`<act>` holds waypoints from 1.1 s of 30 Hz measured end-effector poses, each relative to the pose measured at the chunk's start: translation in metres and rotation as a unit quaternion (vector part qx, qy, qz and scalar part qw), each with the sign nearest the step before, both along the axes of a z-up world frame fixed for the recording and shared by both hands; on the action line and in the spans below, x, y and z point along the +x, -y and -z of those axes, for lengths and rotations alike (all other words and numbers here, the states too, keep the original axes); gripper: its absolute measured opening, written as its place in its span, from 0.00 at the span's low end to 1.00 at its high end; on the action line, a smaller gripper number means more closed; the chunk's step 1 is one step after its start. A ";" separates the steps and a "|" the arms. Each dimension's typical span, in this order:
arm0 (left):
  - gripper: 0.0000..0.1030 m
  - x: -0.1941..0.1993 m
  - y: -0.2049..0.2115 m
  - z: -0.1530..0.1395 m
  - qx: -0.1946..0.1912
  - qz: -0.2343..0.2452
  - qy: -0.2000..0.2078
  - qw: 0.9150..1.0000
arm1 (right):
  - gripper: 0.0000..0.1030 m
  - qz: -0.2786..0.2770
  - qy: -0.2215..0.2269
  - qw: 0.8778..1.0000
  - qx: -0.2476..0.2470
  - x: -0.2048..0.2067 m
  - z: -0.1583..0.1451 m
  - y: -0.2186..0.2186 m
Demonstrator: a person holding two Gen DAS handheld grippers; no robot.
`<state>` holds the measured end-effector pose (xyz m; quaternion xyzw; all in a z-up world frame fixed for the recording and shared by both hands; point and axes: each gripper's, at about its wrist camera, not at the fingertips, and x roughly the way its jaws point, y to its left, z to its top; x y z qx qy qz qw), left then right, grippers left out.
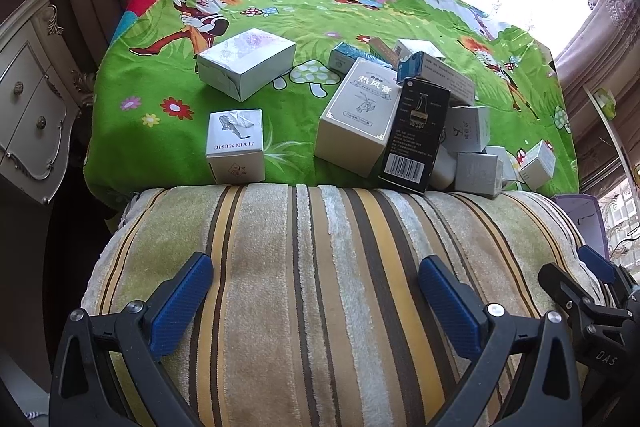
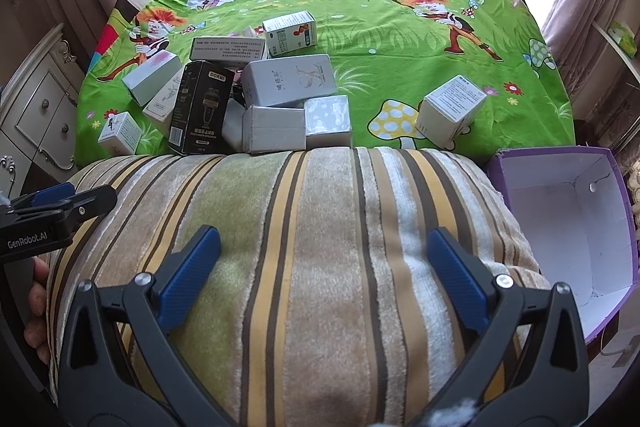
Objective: Organize rigid objects
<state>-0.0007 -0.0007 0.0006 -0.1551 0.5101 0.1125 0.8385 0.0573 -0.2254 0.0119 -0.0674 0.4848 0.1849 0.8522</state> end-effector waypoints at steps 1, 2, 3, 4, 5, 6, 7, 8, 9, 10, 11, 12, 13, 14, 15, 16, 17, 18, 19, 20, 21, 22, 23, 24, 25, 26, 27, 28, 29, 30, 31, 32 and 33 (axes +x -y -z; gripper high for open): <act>1.00 0.000 0.000 0.000 0.000 0.000 0.000 1.000 | 1.00 0.000 -0.001 1.000 -0.001 0.000 0.000 0.000; 1.00 0.000 0.000 0.000 -0.001 0.000 0.001 1.000 | 1.00 0.000 -0.002 1.000 -0.001 0.000 0.000 0.000; 1.00 -0.001 -0.001 -0.001 -0.004 -0.001 0.002 1.000 | 1.00 -0.001 -0.004 1.000 -0.001 0.001 0.000 0.000; 1.00 -0.002 -0.003 -0.001 -0.009 -0.002 0.006 1.000 | 1.00 -0.002 -0.007 1.000 0.000 0.002 0.000 0.000; 1.00 -0.003 -0.004 -0.002 -0.016 -0.004 0.010 1.000 | 1.00 -0.004 -0.012 1.000 0.001 0.003 0.000 0.001; 1.00 -0.004 -0.006 -0.003 -0.023 -0.006 0.015 1.000 | 1.00 -0.006 -0.017 1.000 0.001 0.004 0.000 0.001; 1.00 -0.005 -0.009 -0.004 -0.031 -0.008 0.020 0.999 | 1.00 -0.010 -0.022 1.000 0.003 0.005 -0.001 0.001; 1.00 -0.007 -0.011 -0.005 -0.039 -0.011 0.025 0.999 | 1.00 -0.013 -0.027 1.000 0.006 0.006 -0.001 0.003; 1.00 -0.008 -0.012 -0.006 -0.043 -0.013 0.028 0.999 | 1.00 -0.016 -0.031 0.999 0.010 0.007 -0.002 0.004; 1.00 -0.008 -0.013 -0.007 -0.047 -0.013 0.030 0.998 | 1.00 -0.019 -0.035 0.999 0.012 0.007 -0.002 0.005; 1.00 -0.008 -0.013 -0.007 -0.049 -0.014 0.032 0.998 | 1.00 -0.022 -0.039 0.999 0.014 0.008 -0.002 0.005; 1.00 -0.009 -0.014 -0.008 -0.052 -0.015 0.035 0.998 | 1.00 -0.025 -0.043 0.999 0.016 0.009 -0.002 0.006; 1.00 -0.009 -0.014 -0.009 -0.054 -0.015 0.037 0.998 | 1.00 -0.027 -0.046 0.998 0.020 0.009 -0.003 0.007; 1.00 -0.010 -0.015 -0.010 -0.058 -0.015 0.039 0.997 | 1.00 -0.027 -0.047 0.998 0.024 0.009 -0.003 0.008; 1.00 -0.010 -0.017 -0.010 -0.063 -0.017 0.041 0.997 | 1.00 -0.027 -0.049 0.998 0.028 0.010 -0.004 0.009; 1.00 -0.011 -0.018 -0.011 -0.069 -0.018 0.044 0.996 | 1.00 -0.028 -0.050 0.998 0.032 0.010 -0.005 0.010; 1.00 -0.011 -0.020 -0.011 -0.074 -0.019 0.046 0.996 | 1.00 -0.028 -0.052 0.998 0.037 0.010 -0.005 0.011; 0.99 -0.011 -0.021 -0.012 -0.077 -0.020 0.048 0.996 | 1.00 -0.028 -0.054 0.997 0.043 0.011 -0.007 0.013; 0.99 -0.011 -0.023 -0.012 -0.078 -0.021 0.049 0.996 | 1.00 -0.027 -0.057 0.997 0.052 0.011 -0.008 0.015; 0.99 -0.012 -0.024 -0.013 -0.078 -0.024 0.049 0.995 | 1.00 -0.025 -0.059 0.996 0.062 0.012 -0.009 0.018; 0.99 -0.012 -0.027 -0.014 -0.077 -0.029 0.050 0.995 | 1.00 -0.022 -0.061 0.995 0.072 0.013 -0.010 0.021; 0.99 -0.013 -0.031 -0.014 -0.077 -0.034 0.050 0.995 | 1.00 -0.019 -0.063 0.994 0.082 0.015 -0.011 0.024; 0.98 -0.013 -0.035 -0.015 -0.077 -0.040 0.050 0.995 | 1.00 -0.016 -0.065 0.994 0.089 0.016 -0.012 0.026; 0.98 -0.012 -0.039 -0.015 -0.077 -0.045 0.049 0.995 | 1.00 -0.014 -0.067 0.993 0.093 0.017 -0.013 0.028; 0.97 -0.012 -0.043 -0.015 -0.075 -0.052 0.048 0.995 | 1.00 -0.012 -0.067 0.993 0.094 0.019 -0.014 0.030; 0.97 -0.012 -0.047 -0.015 -0.073 -0.057 0.047 0.995 | 1.00 -0.009 -0.064 0.994 0.089 0.021 -0.015 0.032; 0.97 -0.011 -0.051 -0.015 -0.071 -0.061 0.046 0.995 | 1.00 -0.007 -0.062 0.995 0.080 0.023 -0.015 0.032; 0.97 -0.009 -0.054 -0.015 -0.069 -0.063 0.044 0.995 | 1.00 -0.005 -0.060 0.996 0.071 0.025 -0.015 0.034; 0.97 -0.007 -0.058 -0.014 -0.066 -0.065 0.041 0.995 | 1.00 -0.004 -0.058 0.996 0.063 0.028 -0.014 0.036; 0.97 -0.004 -0.060 -0.013 -0.064 -0.068 0.039 0.995 | 1.00 -0.004 -0.057 0.997 0.060 0.030 -0.014 0.037; 0.97 -0.001 -0.063 -0.012 -0.062 -0.069 0.036 0.995 | 1.00 -0.003 -0.057 0.997 0.060 0.032 -0.013 0.039; 0.97 0.003 -0.065 -0.011 -0.061 -0.068 0.032 0.995 | 1.00 -0.001 -0.059 0.996 0.065 0.034 -0.012 0.042; 0.97 0.006 -0.066 -0.009 -0.061 -0.066 0.027 0.996 | 1.00 0.002 -0.060 0.996 0.070 0.037 -0.012 0.044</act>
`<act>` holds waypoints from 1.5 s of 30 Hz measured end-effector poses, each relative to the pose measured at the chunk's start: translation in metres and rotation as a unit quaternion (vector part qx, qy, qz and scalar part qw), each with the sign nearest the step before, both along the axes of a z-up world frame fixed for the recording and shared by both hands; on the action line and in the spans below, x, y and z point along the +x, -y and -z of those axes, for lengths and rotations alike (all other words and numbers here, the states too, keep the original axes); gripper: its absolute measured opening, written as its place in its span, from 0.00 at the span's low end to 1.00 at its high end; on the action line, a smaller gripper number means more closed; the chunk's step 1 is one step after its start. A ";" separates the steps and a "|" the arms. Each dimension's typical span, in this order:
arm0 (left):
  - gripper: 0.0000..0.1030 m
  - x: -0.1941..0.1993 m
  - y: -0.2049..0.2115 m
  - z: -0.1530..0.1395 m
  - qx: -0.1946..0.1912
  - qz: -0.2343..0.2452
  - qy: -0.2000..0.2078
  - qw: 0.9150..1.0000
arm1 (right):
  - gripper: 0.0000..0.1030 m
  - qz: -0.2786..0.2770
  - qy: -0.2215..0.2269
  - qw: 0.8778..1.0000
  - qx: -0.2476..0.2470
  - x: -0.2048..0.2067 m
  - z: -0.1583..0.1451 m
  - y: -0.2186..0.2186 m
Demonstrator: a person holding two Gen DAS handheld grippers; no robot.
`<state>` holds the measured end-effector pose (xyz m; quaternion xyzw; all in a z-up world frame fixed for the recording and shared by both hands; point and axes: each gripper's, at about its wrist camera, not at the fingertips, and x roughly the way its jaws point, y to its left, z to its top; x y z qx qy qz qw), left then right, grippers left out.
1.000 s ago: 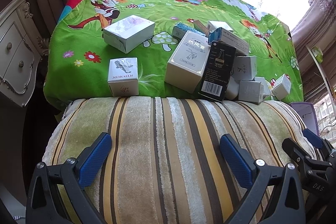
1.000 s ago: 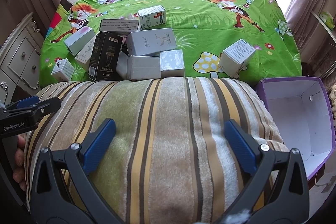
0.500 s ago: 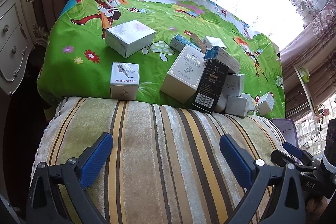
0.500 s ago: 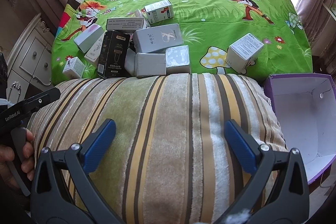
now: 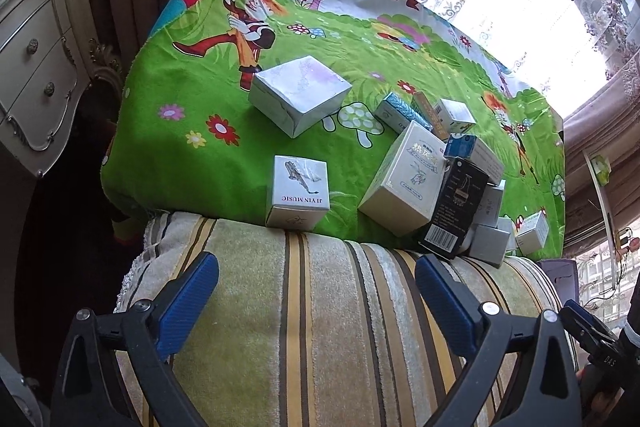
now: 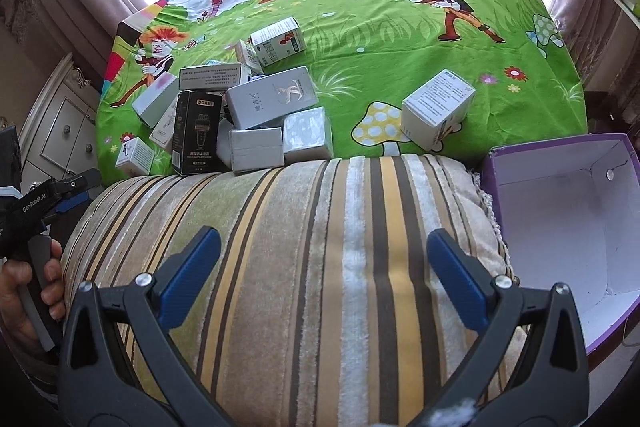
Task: Organize rigid objects
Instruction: 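Grasp the white JIYIN MUSIC box with left tool while right tool grasps white medicine box, then carry both held boxes over the open purple-rimmed storage box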
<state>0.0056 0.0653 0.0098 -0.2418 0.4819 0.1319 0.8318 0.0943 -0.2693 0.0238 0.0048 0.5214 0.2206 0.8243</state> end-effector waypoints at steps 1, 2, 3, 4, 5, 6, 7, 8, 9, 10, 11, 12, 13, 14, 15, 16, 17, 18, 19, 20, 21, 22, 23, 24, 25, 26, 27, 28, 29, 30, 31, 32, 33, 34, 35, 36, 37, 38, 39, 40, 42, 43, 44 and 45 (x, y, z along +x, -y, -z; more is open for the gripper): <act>0.95 0.004 -0.002 0.002 -0.002 0.002 -0.005 1.000 | 1.00 0.004 -0.001 1.000 0.003 0.003 0.000 0.003; 0.93 0.007 -0.004 0.004 -0.003 0.003 -0.010 1.000 | 1.00 0.008 -0.001 1.000 0.003 0.005 0.000 0.005; 0.91 0.012 -0.005 0.006 0.000 0.004 -0.016 1.000 | 1.00 0.011 0.001 1.000 0.001 0.008 -0.001 0.007; 0.89 0.016 -0.007 0.008 0.003 0.005 -0.022 1.000 | 1.00 0.015 0.005 1.000 -0.001 0.011 -0.002 0.009; 0.89 0.020 -0.008 0.010 0.003 0.006 -0.026 1.000 | 1.00 0.017 0.008 1.000 -0.003 0.015 -0.004 0.011; 0.88 0.024 -0.009 0.012 0.004 0.007 -0.031 0.999 | 1.00 0.018 0.011 1.000 -0.006 0.019 -0.005 0.012; 0.86 0.028 -0.010 0.014 0.004 0.009 -0.037 0.999 | 1.00 0.020 0.013 1.000 -0.010 0.023 -0.006 0.015; 0.85 0.031 -0.011 0.017 0.004 0.011 -0.041 0.999 | 1.00 0.025 0.015 0.999 -0.014 0.028 -0.007 0.017; 0.83 0.035 -0.013 0.019 0.004 0.012 -0.047 0.999 | 1.00 0.031 0.017 0.999 -0.015 0.033 -0.008 0.021; 0.81 0.038 -0.015 0.022 0.005 0.012 -0.053 0.999 | 1.00 0.038 0.018 0.999 -0.018 0.039 -0.008 0.024; 0.80 0.040 -0.016 0.024 0.005 0.011 -0.057 0.998 | 1.00 0.047 0.015 0.999 -0.021 0.046 -0.007 0.027; 0.77 0.043 -0.017 0.026 0.005 0.012 -0.062 0.998 | 1.00 0.056 0.011 0.998 -0.023 0.052 -0.006 0.030; 0.74 0.045 -0.019 0.028 0.005 0.012 -0.066 0.998 | 1.00 0.063 0.007 0.998 -0.023 0.059 -0.004 0.032; 0.74 0.048 -0.020 0.030 0.005 0.011 -0.068 0.998 | 1.00 0.071 0.003 0.997 -0.025 0.066 -0.001 0.034; 0.73 0.050 -0.021 0.030 0.007 0.011 -0.070 0.997 | 1.00 0.080 -0.002 0.996 -0.027 0.073 0.001 0.035; 0.72 0.053 -0.022 0.031 0.009 0.012 -0.072 0.997 | 1.00 0.088 -0.009 0.996 -0.028 0.080 0.005 0.036; 0.72 0.055 -0.022 0.032 0.009 0.012 -0.075 0.997 | 0.99 0.095 -0.016 0.995 -0.029 0.088 0.009 0.036; 0.69 0.058 -0.023 0.033 0.009 0.013 -0.076 0.997 | 0.98 0.102 -0.025 0.994 -0.031 0.095 0.013 0.036; 0.66 0.059 -0.023 0.034 0.009 0.015 -0.078 0.997 | 0.98 0.110 -0.033 0.993 -0.031 0.100 0.017 0.037; 0.65 0.061 -0.022 0.035 0.009 0.017 -0.080 0.997 | 0.97 0.117 -0.040 0.992 -0.030 0.106 0.020 0.037; 0.63 0.062 -0.022 0.036 0.009 0.018 -0.082 0.996 | 0.96 0.123 -0.046 0.991 -0.029 0.112 0.023 0.038; 0.62 0.064 -0.022 0.037 0.007 0.018 -0.083 0.996 | 0.96 0.130 -0.050 0.990 -0.030 0.117 0.026 0.038; 0.61 0.065 -0.022 0.038 0.006 0.019 -0.085 0.996 | 0.94 0.134 -0.055 0.989 -0.034 0.121 0.029 0.037; 0.59 0.066 -0.022 0.039 0.005 0.020 -0.085 0.996 | 0.90 0.138 -0.061 0.988 -0.037 0.125 0.032 0.037; 0.58 0.067 -0.022 0.039 0.005 0.022 -0.085 0.996 | 0.89 0.141 -0.066 0.987 -0.038 0.130 0.034 0.036; 0.57 0.068 -0.021 0.040 0.004 0.024 -0.084 0.996 | 0.87 0.145 -0.070 0.986 -0.038 0.134 0.037 0.036; 0.56 0.069 -0.021 0.040 0.004 0.025 -0.084 0.996 | 0.85 0.149 -0.074 0.985 -0.039 0.138 0.040 0.036; 0.54 0.071 -0.021 0.040 0.004 0.027 -0.083 0.996 | 0.84 0.153 -0.078 0.984 -0.039 0.141 0.042 0.035; 0.52 0.071 -0.020 0.041 0.004 0.028 -0.083 0.996 | 0.82 0.155 -0.080 0.984 -0.039 0.144 0.044 0.035; 0.50 0.071 -0.020 0.041 0.002 0.028 -0.083 0.996 | 0.81 0.156 -0.082 0.984 -0.040 0.147 0.046 0.033; 0.48 0.071 -0.020 0.042 0.000 0.029 -0.083 0.996 | 0.81 0.157 -0.083 0.983 -0.041 0.149 0.048 0.032; 0.47 0.071 -0.021 0.043 -0.003 0.029 -0.084 0.996 | 0.78 0.159 -0.086 0.983 -0.042 0.152 0.050 0.031; 0.44 0.071 -0.021 0.044 -0.005 0.030 -0.084 0.996 | 0.72 0.159 -0.089 0.982 -0.042 0.154 0.053 0.030; 0.42 0.071 -0.021 0.044 -0.005 0.030 -0.083 0.996 | 0.68 0.156 -0.093 0.983 -0.042 0.156 0.055 0.029; 0.42 0.070 -0.020 0.044 -0.006 0.030 -0.082 0.996 | 0.57 0.150 -0.096 0.983 -0.042 0.157 0.057 0.027; 0.42 0.069 -0.020 0.044 -0.005 0.031 -0.080 0.996 | 0.55 0.144 -0.096 0.984 -0.038 0.157 0.058 0.026; 0.42 0.069 -0.020 0.043 -0.004 0.031 -0.078 0.996 | 0.54 0.142 -0.095 0.985 -0.039 0.156 0.057 0.025; 0.42 0.068 -0.019 0.042 -0.003 0.031 -0.076 0.997 | 0.53 0.139 -0.092 0.985 -0.038 0.155 0.057 0.025; 0.42 0.067 -0.018 0.040 -0.002 0.030 -0.073 0.997 | 0.52 0.133 -0.091 0.986 -0.035 0.154 0.056 0.024; 0.42 0.065 -0.018 0.038 0.000 0.027 -0.069 0.997 | 0.51 0.127 -0.089 0.987 -0.030 0.152 0.054 0.024; 0.42 0.061 -0.018 0.032 0.004 0.020 -0.059 0.998 | 0.48 0.118 -0.080 0.990 -0.022 0.147 0.048 0.022; 0.42 0.058 -0.018 0.029 0.004 0.017 -0.053 0.998 | 0.48 0.114 -0.073 0.991 -0.018 0.144 0.044 0.021; 0.42 0.056 -0.018 0.026 0.004 0.013 -0.047 0.999 | 0.46 0.110 -0.065 0.992 -0.014 0.140 0.040 0.021; 0.42 0.053 -0.017 0.022 0.002 0.011 -0.040 0.999 | 0.46 0.107 -0.057 0.993 -0.013 0.136 0.035 0.020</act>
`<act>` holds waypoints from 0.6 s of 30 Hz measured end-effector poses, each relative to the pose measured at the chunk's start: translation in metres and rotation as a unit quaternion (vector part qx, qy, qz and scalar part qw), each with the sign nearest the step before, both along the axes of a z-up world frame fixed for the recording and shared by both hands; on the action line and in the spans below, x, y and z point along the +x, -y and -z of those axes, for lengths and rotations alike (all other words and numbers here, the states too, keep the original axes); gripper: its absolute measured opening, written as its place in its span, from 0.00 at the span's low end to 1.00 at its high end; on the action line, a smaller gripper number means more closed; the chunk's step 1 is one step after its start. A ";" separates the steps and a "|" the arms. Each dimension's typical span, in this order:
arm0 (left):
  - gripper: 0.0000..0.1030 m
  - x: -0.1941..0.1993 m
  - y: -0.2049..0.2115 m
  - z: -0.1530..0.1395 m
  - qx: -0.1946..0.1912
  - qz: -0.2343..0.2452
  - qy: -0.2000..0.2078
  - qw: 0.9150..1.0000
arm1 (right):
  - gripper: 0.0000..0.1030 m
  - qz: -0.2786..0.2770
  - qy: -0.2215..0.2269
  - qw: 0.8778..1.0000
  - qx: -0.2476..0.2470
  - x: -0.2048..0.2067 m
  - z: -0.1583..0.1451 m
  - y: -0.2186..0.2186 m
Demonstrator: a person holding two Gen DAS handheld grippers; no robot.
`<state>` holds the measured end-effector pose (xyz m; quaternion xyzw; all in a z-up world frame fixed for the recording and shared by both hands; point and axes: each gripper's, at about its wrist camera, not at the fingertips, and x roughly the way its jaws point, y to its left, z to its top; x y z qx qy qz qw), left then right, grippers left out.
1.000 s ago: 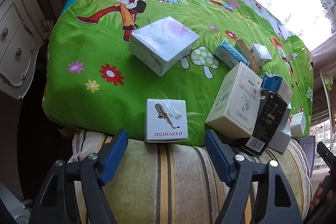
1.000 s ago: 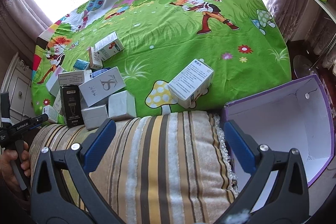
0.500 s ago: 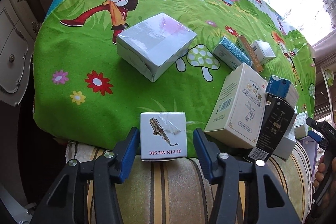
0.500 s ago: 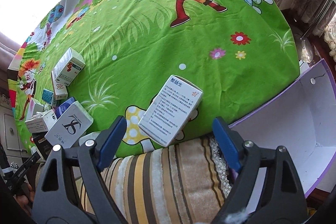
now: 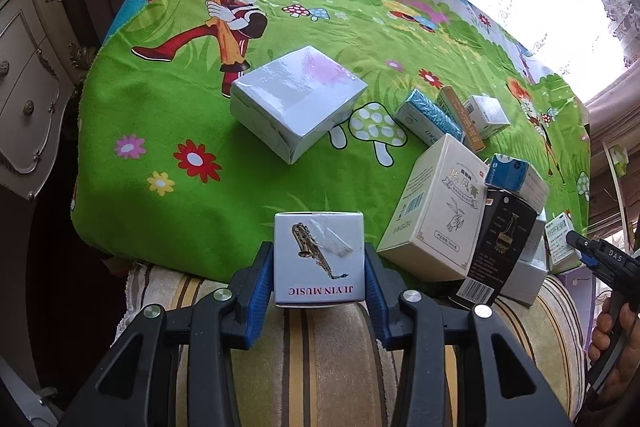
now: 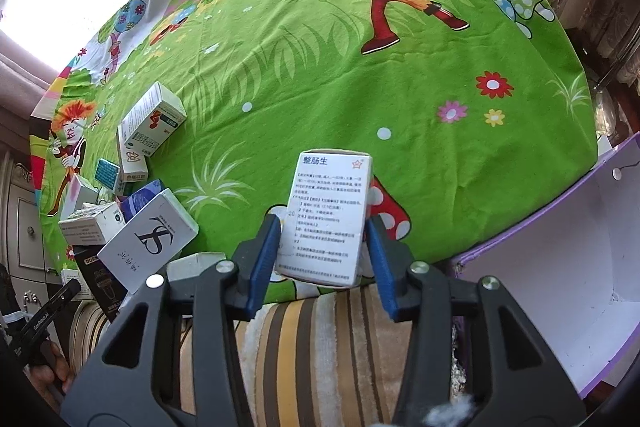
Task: Organize rigid objects
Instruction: 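Carry both held boxes over the open purple-rimmed storage box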
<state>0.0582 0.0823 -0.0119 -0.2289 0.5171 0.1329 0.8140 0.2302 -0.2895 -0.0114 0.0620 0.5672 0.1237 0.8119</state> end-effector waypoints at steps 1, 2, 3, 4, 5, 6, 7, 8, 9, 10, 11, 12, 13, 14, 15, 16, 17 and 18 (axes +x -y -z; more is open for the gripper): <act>0.42 -0.003 0.002 -0.004 0.001 -0.001 0.006 1.000 | 0.46 -0.003 0.008 1.000 -0.001 -0.004 -0.004 -0.001; 0.42 -0.005 0.005 -0.008 0.001 -0.002 0.013 1.000 | 0.46 -0.008 0.015 1.000 -0.002 -0.008 -0.008 -0.001; 0.42 -0.008 0.008 -0.012 0.001 -0.002 0.021 1.000 | 0.46 -0.013 0.021 1.000 -0.002 -0.013 -0.011 -0.002; 0.42 -0.010 0.011 -0.016 0.001 -0.001 0.027 1.000 | 0.46 -0.016 0.028 0.999 -0.002 -0.017 -0.015 -0.001; 0.42 -0.011 0.015 -0.020 0.003 -0.001 0.033 0.999 | 0.46 -0.018 0.035 0.999 -0.001 -0.021 -0.019 0.000; 0.42 -0.012 0.020 -0.024 0.004 0.001 0.041 0.999 | 0.46 -0.020 0.041 0.999 0.000 -0.024 -0.022 0.001; 0.42 -0.013 0.024 -0.028 0.008 0.003 0.046 0.999 | 0.45 -0.022 0.046 0.999 0.000 -0.028 -0.025 0.002; 0.42 -0.014 0.029 -0.033 0.012 0.006 0.052 0.999 | 0.45 -0.024 0.051 0.998 0.001 -0.032 -0.029 0.004; 0.42 -0.015 0.034 -0.037 0.015 0.009 0.059 0.998 | 0.45 -0.024 0.056 0.998 0.004 -0.035 -0.031 0.006; 0.42 -0.016 0.040 -0.041 0.015 0.014 0.065 0.998 | 0.45 -0.024 0.061 0.998 0.006 -0.039 -0.034 0.008; 0.42 -0.017 0.046 -0.044 0.014 0.021 0.070 0.997 | 0.45 -0.023 0.067 0.997 0.007 -0.044 -0.038 0.011; 0.42 -0.017 0.054 -0.046 0.013 0.029 0.074 0.997 | 0.45 -0.023 0.072 0.997 0.007 -0.048 -0.041 0.015; 0.42 -0.017 0.061 -0.049 0.010 0.037 0.077 0.996 | 0.45 -0.022 0.076 0.997 0.010 -0.052 -0.043 0.018; 0.42 -0.016 0.068 -0.051 0.006 0.045 0.081 0.996 | 0.45 -0.022 0.078 0.997 0.014 -0.056 -0.046 0.022; 0.42 -0.015 0.076 -0.053 0.002 0.054 0.085 0.995 | 0.45 -0.021 0.079 0.996 0.017 -0.060 -0.048 0.026; 0.42 -0.015 0.084 -0.055 0.000 0.063 0.089 0.994 | 0.45 -0.020 0.082 0.996 0.019 -0.064 -0.050 0.030; 0.42 -0.014 0.093 -0.057 -0.003 0.073 0.094 0.993 | 0.45 -0.019 0.085 0.996 0.020 -0.069 -0.053 0.034; 0.42 -0.012 0.101 -0.059 -0.007 0.083 0.098 0.992 | 0.45 -0.016 0.089 0.996 0.020 -0.073 -0.055 0.039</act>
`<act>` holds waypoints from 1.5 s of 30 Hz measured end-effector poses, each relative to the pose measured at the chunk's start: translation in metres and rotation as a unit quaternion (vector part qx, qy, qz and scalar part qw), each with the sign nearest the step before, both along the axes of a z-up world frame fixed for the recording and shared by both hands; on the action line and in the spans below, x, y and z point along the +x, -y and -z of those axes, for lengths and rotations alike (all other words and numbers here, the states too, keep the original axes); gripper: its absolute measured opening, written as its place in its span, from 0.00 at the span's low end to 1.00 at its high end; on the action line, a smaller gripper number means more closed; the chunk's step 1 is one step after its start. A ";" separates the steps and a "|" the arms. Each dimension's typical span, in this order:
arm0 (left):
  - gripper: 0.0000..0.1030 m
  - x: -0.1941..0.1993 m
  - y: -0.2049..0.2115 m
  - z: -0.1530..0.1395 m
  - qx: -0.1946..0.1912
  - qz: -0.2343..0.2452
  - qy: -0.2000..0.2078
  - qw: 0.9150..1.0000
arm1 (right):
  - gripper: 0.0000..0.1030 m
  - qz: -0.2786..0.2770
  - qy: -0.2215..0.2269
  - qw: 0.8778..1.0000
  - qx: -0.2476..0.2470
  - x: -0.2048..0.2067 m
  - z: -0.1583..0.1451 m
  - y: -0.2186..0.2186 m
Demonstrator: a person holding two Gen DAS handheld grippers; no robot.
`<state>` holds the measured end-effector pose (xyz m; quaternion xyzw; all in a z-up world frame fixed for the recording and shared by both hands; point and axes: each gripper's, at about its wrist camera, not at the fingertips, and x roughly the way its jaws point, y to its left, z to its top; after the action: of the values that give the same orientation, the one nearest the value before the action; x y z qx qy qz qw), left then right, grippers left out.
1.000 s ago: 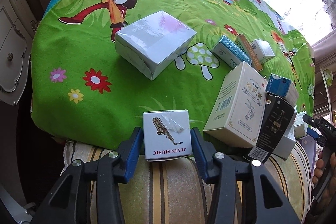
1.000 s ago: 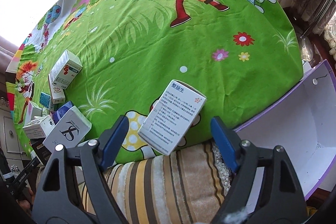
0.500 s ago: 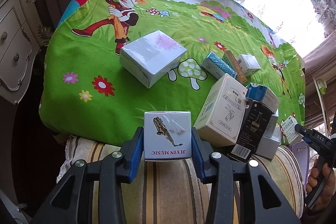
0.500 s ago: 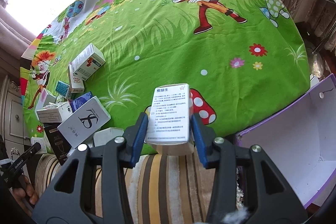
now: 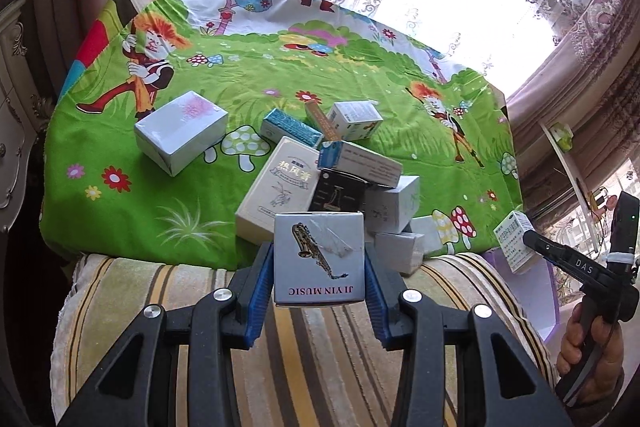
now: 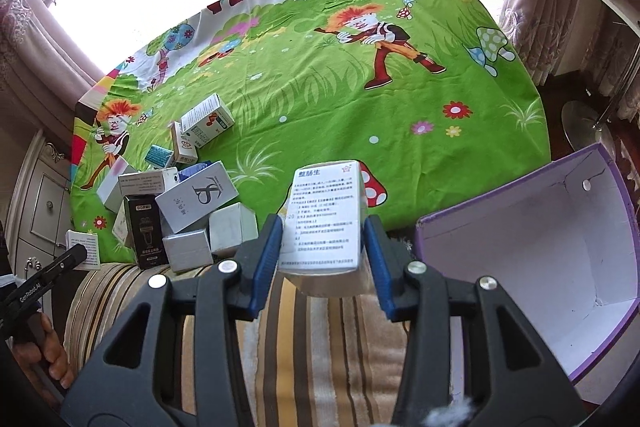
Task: Organize rigid objects
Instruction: 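Carry both held boxes over the open purple-rimmed storage box, then open both tools to drop the boxes into the storage box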
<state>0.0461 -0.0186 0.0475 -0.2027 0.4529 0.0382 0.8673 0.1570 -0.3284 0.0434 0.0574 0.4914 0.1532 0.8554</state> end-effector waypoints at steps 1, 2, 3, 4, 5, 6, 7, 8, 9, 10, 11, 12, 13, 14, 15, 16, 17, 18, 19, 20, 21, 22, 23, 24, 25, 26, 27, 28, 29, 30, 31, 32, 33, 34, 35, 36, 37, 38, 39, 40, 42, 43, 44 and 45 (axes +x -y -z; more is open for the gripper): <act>0.42 0.001 0.009 -0.002 -0.004 0.010 0.002 1.000 | 0.45 0.003 0.004 1.000 0.000 -0.006 -0.002 0.006; 0.42 0.003 0.017 -0.002 -0.009 0.019 0.003 1.000 | 0.45 0.006 0.008 1.000 -0.001 -0.010 -0.004 0.012; 0.42 0.004 0.025 -0.003 -0.015 0.030 0.005 0.999 | 0.45 0.010 0.012 1.000 -0.003 -0.014 -0.006 0.019; 0.42 0.006 0.034 -0.003 -0.020 0.042 0.005 0.999 | 0.45 0.015 0.015 1.000 -0.005 -0.018 -0.007 0.026; 0.42 0.007 0.043 -0.003 -0.024 0.052 0.004 0.998 | 0.45 0.019 0.018 1.000 -0.008 -0.022 -0.008 0.032; 0.42 0.009 0.052 -0.003 -0.029 0.062 0.003 0.998 | 0.45 0.024 0.020 0.999 -0.011 -0.025 -0.008 0.038; 0.42 0.011 0.061 -0.003 -0.033 0.074 0.002 0.997 | 0.45 0.028 0.022 0.999 -0.014 -0.029 -0.008 0.044; 0.42 0.013 0.070 -0.003 -0.035 0.084 0.001 0.996 | 0.45 0.032 0.024 0.999 -0.018 -0.032 -0.008 0.050; 0.42 0.014 0.079 -0.003 -0.037 0.095 0.001 0.995 | 0.45 0.037 0.024 0.999 -0.021 -0.035 -0.007 0.056; 0.42 0.015 0.088 -0.004 -0.039 0.108 0.000 0.993 | 0.45 0.042 0.024 0.999 -0.025 -0.037 -0.006 0.062; 0.42 0.017 0.098 -0.004 -0.041 0.119 -0.001 0.992 | 0.45 0.047 0.025 0.998 -0.030 -0.040 -0.005 0.066; 0.42 0.019 0.107 -0.004 -0.044 0.131 -0.002 0.990 | 0.45 0.051 0.025 0.998 -0.034 -0.042 -0.003 0.072; 0.42 0.020 0.117 -0.005 -0.047 0.143 -0.002 0.989 | 0.45 0.056 0.026 0.997 -0.039 -0.045 -0.002 0.077; 0.42 0.022 0.126 -0.005 -0.050 0.156 -0.003 0.987 | 0.45 0.061 0.026 0.997 -0.043 -0.047 -0.001 0.081; 0.42 0.024 0.136 -0.004 -0.054 0.168 -0.006 0.984 | 0.45 0.065 0.025 0.997 -0.046 -0.048 0.000 0.085; 0.42 0.026 0.145 -0.003 -0.057 0.178 -0.009 0.982 | 0.45 0.069 0.025 0.996 -0.049 -0.050 0.001 0.089; 0.42 0.027 0.154 -0.002 -0.060 0.190 -0.011 0.980 | 0.45 0.075 0.027 0.995 -0.054 -0.051 0.001 0.093; 0.42 0.030 0.164 0.000 -0.062 0.201 -0.013 0.977 | 0.45 0.081 0.030 0.994 -0.059 -0.052 0.001 0.097; 0.42 0.032 0.173 0.000 -0.062 0.212 -0.014 0.975 | 0.45 0.088 0.032 0.993 -0.066 -0.053 0.001 0.102; 0.42 0.032 0.182 0.000 -0.062 0.221 -0.015 0.973 | 0.45 0.094 0.032 0.993 -0.069 -0.054 0.002 0.106; 0.42 0.033 0.190 0.000 -0.063 0.229 -0.015 0.971 | 0.45 0.098 0.031 0.992 -0.069 -0.054 0.002 0.111; 0.42 0.035 0.196 0.000 -0.066 0.236 -0.016 0.969 | 0.45 0.104 0.030 0.992 -0.068 -0.055 0.003 0.116; 0.42 0.036 0.202 0.000 -0.072 0.243 -0.017 0.967 | 0.46 0.109 0.029 0.991 -0.067 -0.056 0.004 0.120; 0.42 0.038 0.208 0.000 -0.075 0.250 -0.018 0.965 | 0.46 0.113 0.027 0.991 -0.067 -0.056 0.005 0.124; 0.42 0.039 0.215 0.000 -0.077 0.257 -0.018 0.963 | 0.46 0.116 0.025 0.991 -0.067 -0.057 0.005 0.128; 0.42 0.040 0.222 0.000 -0.079 0.264 -0.018 0.961 | 0.46 0.119 0.024 0.990 -0.067 -0.058 0.006 0.131; 0.42 0.042 0.228 0.000 -0.082 0.271 -0.018 0.959 | 0.46 0.122 0.023 0.990 -0.068 -0.058 0.007 0.133; 0.42 0.042 0.235 0.001 -0.086 0.279 -0.017 0.956 | 0.46 0.124 0.023 0.990 -0.068 -0.059 0.007 0.135; 0.42 0.043 0.241 0.001 -0.088 0.287 -0.017 0.954 | 0.46 0.127 0.023 0.989 -0.067 -0.060 0.007 0.138; 0.42 0.044 0.247 0.001 -0.089 0.295 -0.017 0.951 | 0.46 0.130 0.022 0.989 -0.067 -0.060 0.008 0.140; 0.43 0.044 0.252 0.001 -0.090 0.300 -0.018 0.950 | 0.46 0.133 0.022 0.989 -0.066 -0.060 0.008 0.142; 0.43 0.046 0.257 0.002 -0.088 0.305 -0.022 0.948 | 0.46 0.137 0.020 0.988 -0.064 -0.060 0.008 0.144; 0.45 0.046 0.261 0.003 -0.087 0.310 -0.026 0.946 | 0.47 0.141 0.018 0.988 -0.063 -0.060 0.008 0.147; 0.50 0.047 0.263 0.004 -0.087 0.314 -0.029 0.945 | 0.48 0.145 0.016 0.987 -0.063 -0.059 0.009 0.149; 0.52 0.046 0.264 0.004 -0.087 0.317 -0.028 0.944 | 0.56 0.149 0.015 0.987 -0.065 -0.059 0.009 0.151; 0.58 0.046 0.264 0.004 -0.085 0.317 -0.026 0.944 | 0.65 0.152 0.017 0.986 -0.067 -0.060 0.008 0.152; 0.62 0.046 0.263 0.003 -0.083 0.315 -0.023 0.945 | 0.68 0.154 0.021 0.986 -0.068 -0.061 0.007 0.153; 0.64 0.046 0.261 0.002 -0.083 0.312 -0.022 0.946 | 0.71 0.155 0.024 0.985 -0.066 -0.061 0.006 0.154; 0.65 0.046 0.259 0.001 -0.082 0.310 -0.020 0.947 | 0.71 0.154 0.026 0.986 -0.064 -0.062 0.004 0.154; 0.65 0.046 0.258 0.000 -0.081 0.307 -0.018 0.948 | 0.71 0.153 0.027 0.986 -0.064 -0.063 0.003 0.154; 0.65 0.044 0.256 -0.003 -0.074 0.307 -0.013 0.949 | 0.71 0.151 0.032 0.986 -0.068 -0.063 0.000 0.152; 0.65 0.042 0.254 -0.004 -0.070 0.307 -0.008 0.949 | 0.71 0.149 0.035 0.986 -0.070 -0.064 -0.002 0.150; 0.65 0.040 0.253 -0.006 -0.066 0.308 -0.003 0.949 | 0.71 0.147 0.037 0.986 -0.071 -0.064 -0.004 0.148; 0.65 0.038 0.251 -0.009 -0.064 0.309 0.004 0.949 | 0.71 0.145 0.039 0.986 -0.072 -0.064 -0.005 0.146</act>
<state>0.0845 -0.2699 0.0562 -0.1082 0.4911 -0.2612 0.8239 0.0925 -0.4741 0.0487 0.0601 0.4535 -0.0061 0.8892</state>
